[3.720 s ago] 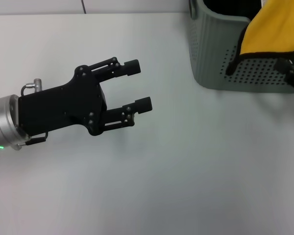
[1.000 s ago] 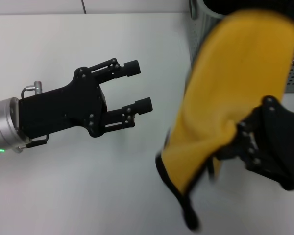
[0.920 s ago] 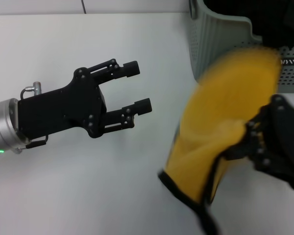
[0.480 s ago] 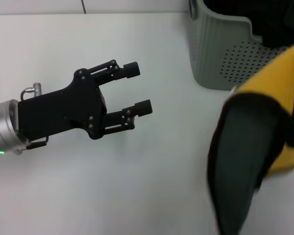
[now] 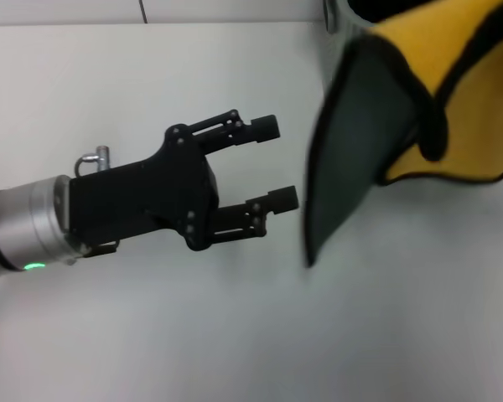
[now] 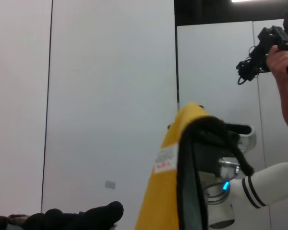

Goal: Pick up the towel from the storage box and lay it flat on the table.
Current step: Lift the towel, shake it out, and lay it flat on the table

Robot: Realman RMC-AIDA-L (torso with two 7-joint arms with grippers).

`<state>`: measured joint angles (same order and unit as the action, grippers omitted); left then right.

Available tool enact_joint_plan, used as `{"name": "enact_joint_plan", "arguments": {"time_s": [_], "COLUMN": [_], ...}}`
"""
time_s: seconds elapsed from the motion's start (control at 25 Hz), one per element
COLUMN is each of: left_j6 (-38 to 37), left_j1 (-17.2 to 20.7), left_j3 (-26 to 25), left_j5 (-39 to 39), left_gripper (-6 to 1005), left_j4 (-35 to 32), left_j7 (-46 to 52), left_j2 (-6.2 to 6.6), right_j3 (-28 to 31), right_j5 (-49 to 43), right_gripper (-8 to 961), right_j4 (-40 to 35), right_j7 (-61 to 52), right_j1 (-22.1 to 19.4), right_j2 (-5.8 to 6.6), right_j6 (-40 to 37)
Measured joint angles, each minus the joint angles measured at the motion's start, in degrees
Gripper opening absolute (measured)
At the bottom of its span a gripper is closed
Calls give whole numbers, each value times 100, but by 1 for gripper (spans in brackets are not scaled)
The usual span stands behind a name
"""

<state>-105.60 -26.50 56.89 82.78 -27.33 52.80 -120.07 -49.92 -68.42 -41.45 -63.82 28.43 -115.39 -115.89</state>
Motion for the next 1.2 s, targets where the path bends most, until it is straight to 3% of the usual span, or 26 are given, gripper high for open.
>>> {"name": "enact_joint_plan", "arguments": {"time_s": [0.44,0.72,1.2], "left_j6": [90,101,327], "left_j1": [-5,-90,-233], "left_j3": [-2,526,521], "left_j5": [-108,-90,-113], "left_gripper": [737,737,737], "left_j4": [298,322,607], "left_j7": [-228,-159,-208], "left_j2": [-9,-2,-10], "right_j3": [8,10,9], "right_j5": [404,566,713], "right_gripper": [20,22,25], "right_j4": [-59,-71,-194], "right_j7": [-7,15,-14], "right_j1": [200,311,503], "right_j2": [26,6,40], "right_j6": [165,182,185]}}
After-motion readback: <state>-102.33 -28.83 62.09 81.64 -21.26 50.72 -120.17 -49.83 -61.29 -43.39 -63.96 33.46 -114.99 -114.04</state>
